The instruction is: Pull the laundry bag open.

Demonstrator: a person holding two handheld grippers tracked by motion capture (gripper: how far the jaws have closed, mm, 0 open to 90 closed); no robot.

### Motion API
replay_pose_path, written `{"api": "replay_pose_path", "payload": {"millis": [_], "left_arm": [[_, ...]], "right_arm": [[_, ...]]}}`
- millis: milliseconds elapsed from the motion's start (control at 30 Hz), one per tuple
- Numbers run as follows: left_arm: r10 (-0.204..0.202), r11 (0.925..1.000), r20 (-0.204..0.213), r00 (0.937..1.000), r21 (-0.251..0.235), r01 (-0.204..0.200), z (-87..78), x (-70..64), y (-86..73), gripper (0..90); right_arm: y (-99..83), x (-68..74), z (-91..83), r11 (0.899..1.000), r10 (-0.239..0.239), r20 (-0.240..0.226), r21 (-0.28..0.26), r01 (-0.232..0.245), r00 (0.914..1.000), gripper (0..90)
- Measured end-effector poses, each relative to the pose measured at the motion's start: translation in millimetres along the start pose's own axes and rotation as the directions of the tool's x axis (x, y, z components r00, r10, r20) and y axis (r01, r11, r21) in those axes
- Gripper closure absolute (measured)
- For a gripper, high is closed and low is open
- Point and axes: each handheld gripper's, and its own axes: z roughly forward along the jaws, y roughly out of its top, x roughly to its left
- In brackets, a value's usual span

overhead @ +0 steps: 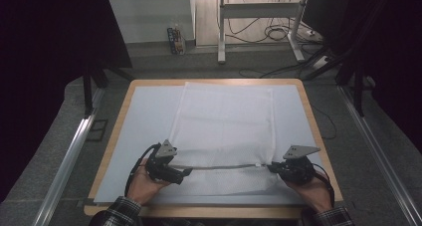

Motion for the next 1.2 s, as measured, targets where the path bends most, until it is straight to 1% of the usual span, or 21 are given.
{"api": "replay_pose_path", "payload": {"millis": [100, 133, 267, 367, 400, 500, 533, 667, 833, 933, 1033, 1067, 1133, 1200], "left_arm": [[0.007, 1.0, 0.039, 0.9992, -0.001, -0.007, 6.5, -6.2, 7.1, 13.4], [0.009, 1.0, 0.06, 0.9981, -0.001, -0.009, 9.4, -8.5, 10.3, 14.3], [0.031, 0.9995, 0.102, 0.9943, 0.002, -0.031, 17.3, -16.0, 20.6, 14.6], [0.047, 0.9989, 0.153, 0.9872, -0.012, -0.046, 22.5, -21.8, 28.6, 13.7], [0.051, 0.9987, 0.159, 0.986, -0.016, -0.049, 23.8, -23.7, 30.3, 14.5], [0.085, 0.9963, 0.173, 0.9813, -0.014, -0.084, 30.1, -31.6, 37.4, 18.2], [0.089, 0.996, 0.18, 0.9795, -0.02, -0.087, 32.7, -34.3, 39.8, 20.4], [0.116, 0.9932, 0.222, 0.968, -0.03, -0.112, 43.6, -43.6, 50.5, 27.2], [0.142, 0.9898, 0.257, 0.956, -0.04, -0.137, 56.9, -53.5, 63.7, 33.2], [0.154, 0.9881, 0.29, 0.9445, -0.046, -0.147, 65.4, -60.4, 71.5, 38.0], [0.167, 0.9859, 0.309, 0.9363, -0.049, -0.16, 71.2, -66.8, 77.7, 43.0], [0.169, 0.9856, 0.328, 0.9293, -0.054, -0.161, 73.4, -68.9, 80.3, 45.3], [0.176, 0.9844, 0.337, 0.9251, -0.059, -0.166, 76.2, -72.4, 84.1, 48.2], [0.185, 0.9827, 0.352, 0.9174, -0.064, -0.174, 80.2, -76.4, 89.2, 52.0]], "right_arm": [[2.4, 3.3, -1.5, 0.999, -0.027, 0.013, -0.021, 0.027, 0.9995, 82.9], [3.0, 3.8, -1.7, 0.999, -0.034, 0.013, -0.024, 0.034, 0.9993, 83.0], [4.6, 5.1, -1.5, 0.998, -0.047, 0.01, -0.032, 0.047, 0.9989, 83.0], [5.0, 4.0, -0.9, 0.998, -0.041, 0.009, -0.036, 0.042, 0.9991, 82.9], [5.1, 4.0, -0.9, 0.999, -0.041, 0.01, -0.035, 0.041, 0.9991, 82.9], [5.4, 5.3, -0.9, 0.998, -0.053, 0.018, -0.031, 0.053, 0.9984, 82.9], [5.5, 5.7, -0.9, 0.998, -0.056, 0.021, -0.032, 0.057, 0.9982, 82.9], [6.5, 7.6, -1.2, 0.998, -0.061, 0.038, -0.033, 0.063, 0.9974, 82.9], [7.4, 9.9, -2.9, 0.995, -0.081, 0.056, -0.047, 0.083, 0.9951, 82.8], [8.0, 10.9, -3.5, 0.995, -0.086, 0.062, -0.052, 0.089, 0.9944, 82.8], [8.4, 11.4, -3.7, 0.994, -0.092, 0.068, -0.057, 0.096, 0.9934, 82.8], [8.4, 11.5, -4.0, 0.994, -0.094, 0.069, -0.058, 0.098, 0.9932, 82.8], [8.6, 11.5, -4.1, 0.993, -0.097, 0.069, -0.058, 0.101, 0.9929, 82.7], [8.8, 11.7, -4.1, 0.993, -0.101, 0.069, -0.058, 0.105, 0.9925, 82.7]]}}
